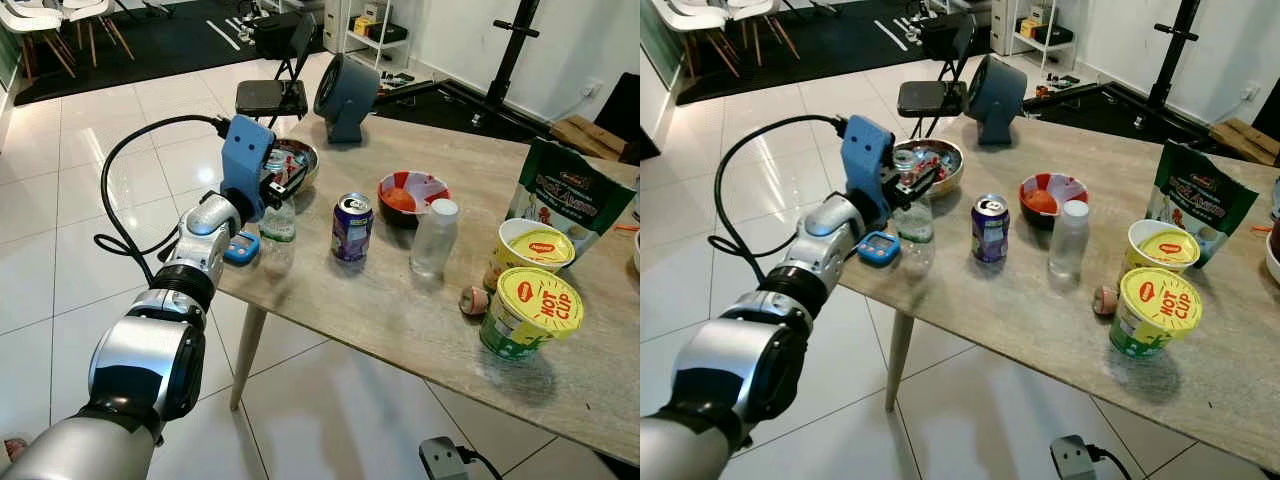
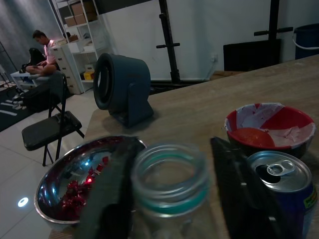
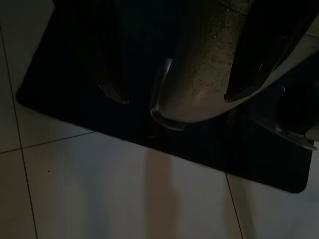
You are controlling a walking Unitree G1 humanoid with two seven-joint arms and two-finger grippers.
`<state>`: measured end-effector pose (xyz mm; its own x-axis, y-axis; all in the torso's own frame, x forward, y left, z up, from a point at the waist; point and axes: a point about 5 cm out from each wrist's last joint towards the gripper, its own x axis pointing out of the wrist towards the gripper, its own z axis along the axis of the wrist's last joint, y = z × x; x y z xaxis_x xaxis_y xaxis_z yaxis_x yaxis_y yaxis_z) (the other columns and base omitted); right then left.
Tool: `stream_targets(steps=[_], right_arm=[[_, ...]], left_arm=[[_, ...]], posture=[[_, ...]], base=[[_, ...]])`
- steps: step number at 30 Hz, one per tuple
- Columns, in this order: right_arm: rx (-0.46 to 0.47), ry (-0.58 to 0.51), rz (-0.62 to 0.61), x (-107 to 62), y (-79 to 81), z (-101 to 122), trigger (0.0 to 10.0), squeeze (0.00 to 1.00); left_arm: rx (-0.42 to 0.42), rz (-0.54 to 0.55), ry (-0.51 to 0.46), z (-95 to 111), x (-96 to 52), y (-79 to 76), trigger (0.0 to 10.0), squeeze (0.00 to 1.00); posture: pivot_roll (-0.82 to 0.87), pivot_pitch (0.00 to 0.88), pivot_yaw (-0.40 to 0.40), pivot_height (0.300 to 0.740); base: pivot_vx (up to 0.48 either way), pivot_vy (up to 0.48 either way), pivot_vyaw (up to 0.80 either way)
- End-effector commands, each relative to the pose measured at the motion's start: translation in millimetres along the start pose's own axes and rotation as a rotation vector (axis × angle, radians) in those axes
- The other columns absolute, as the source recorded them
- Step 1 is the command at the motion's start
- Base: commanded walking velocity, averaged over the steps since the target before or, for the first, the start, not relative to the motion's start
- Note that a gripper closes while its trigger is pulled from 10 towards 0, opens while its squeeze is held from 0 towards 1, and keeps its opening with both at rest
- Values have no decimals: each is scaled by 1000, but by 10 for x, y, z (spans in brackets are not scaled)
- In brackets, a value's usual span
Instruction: Restocking fridge
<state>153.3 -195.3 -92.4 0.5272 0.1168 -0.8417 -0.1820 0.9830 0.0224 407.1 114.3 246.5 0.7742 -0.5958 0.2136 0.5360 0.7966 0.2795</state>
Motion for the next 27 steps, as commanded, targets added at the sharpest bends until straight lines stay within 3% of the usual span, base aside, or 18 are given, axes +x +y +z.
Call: stream_targets(steps=[1, 11, 15, 17, 18, 19, 25, 27], right_arm=[[19, 185, -22, -124, -21, -485, 10000, 0], [16, 181, -25, -114, -32, -454, 10000, 0], [11, 176, -25, -102, -30, -421, 10000, 0], [7, 174, -26, -97, -32, -407, 10000, 0], [6, 173, -26, -95, -35, -399, 10000, 0], [5, 172, -26, -93, -38, -391, 10000, 0], [-3, 172, -22, -87, -37, -375, 10000, 0], [-9, 173, -18, -82, -35, -362, 10000, 0]], left_arm=[[-18, -12, 42, -104, -12, -62, 0, 0], [-19, -8, 31, -84, -10, -49, 0, 0], [-38, -14, -7, -35, 2, -48, 0, 0], [-76, -35, -71, 53, 19, -45, 0, 0], [-88, -50, -99, 89, 24, -50, 2627, 0], [-100, -86, -122, 107, 26, -83, 10000, 0], [-112, -172, -151, 92, 6, -194, 10000, 0], [-124, -255, -169, 54, -46, -329, 10000, 0]], posture=[[-124, 138, 59, 740], [-122, 126, 59, 740], [-121, 116, 57, 740], [-120, 112, 57, 740], [-116, 110, 56, 740], [-113, 110, 53, 740], [-106, 106, 48, 740], [-96, 99, 46, 740]], base=[[0, 0, 0], [0, 0, 0], [0, 0, 0], [0, 0, 0], [0, 0, 0], [0, 0, 0], [0, 0, 0], [0, 0, 0]])
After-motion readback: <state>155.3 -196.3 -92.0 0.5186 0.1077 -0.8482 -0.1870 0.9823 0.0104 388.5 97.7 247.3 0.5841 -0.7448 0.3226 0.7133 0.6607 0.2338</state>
